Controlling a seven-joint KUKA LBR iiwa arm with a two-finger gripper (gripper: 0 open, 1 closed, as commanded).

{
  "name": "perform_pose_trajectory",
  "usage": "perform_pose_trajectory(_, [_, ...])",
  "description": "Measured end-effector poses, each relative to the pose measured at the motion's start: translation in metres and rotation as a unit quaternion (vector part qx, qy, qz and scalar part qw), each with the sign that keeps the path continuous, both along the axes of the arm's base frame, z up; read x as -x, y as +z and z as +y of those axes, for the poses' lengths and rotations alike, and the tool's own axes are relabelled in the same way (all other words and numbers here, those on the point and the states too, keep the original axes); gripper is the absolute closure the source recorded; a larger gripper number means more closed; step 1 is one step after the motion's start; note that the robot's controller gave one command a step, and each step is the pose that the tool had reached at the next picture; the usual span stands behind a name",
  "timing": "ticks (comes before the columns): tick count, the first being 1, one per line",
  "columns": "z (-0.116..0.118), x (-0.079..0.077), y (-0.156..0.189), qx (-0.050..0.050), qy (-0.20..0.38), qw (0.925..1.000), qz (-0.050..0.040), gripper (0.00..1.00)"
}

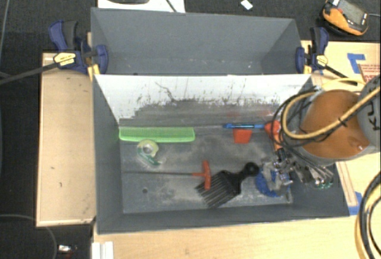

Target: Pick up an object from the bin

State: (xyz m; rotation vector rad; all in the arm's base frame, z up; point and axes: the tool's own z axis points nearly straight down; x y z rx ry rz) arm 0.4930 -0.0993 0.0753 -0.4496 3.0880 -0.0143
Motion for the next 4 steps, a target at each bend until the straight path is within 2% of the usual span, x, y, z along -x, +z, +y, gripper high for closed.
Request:
perform_pose_trajectory(1, [0.000,0.000,0.000,0.000,0.000,1.0000,0.0000,1.00])
perform_pose_trajectory(2, [0.001,0.002,0.024,-0.001,0.000,1.0000,0.0021,1.00])
perform_pose_trajectory(4, [0.001,0.001,0.111,-0.001,-0.001,1.0000,0.0021,1.00])
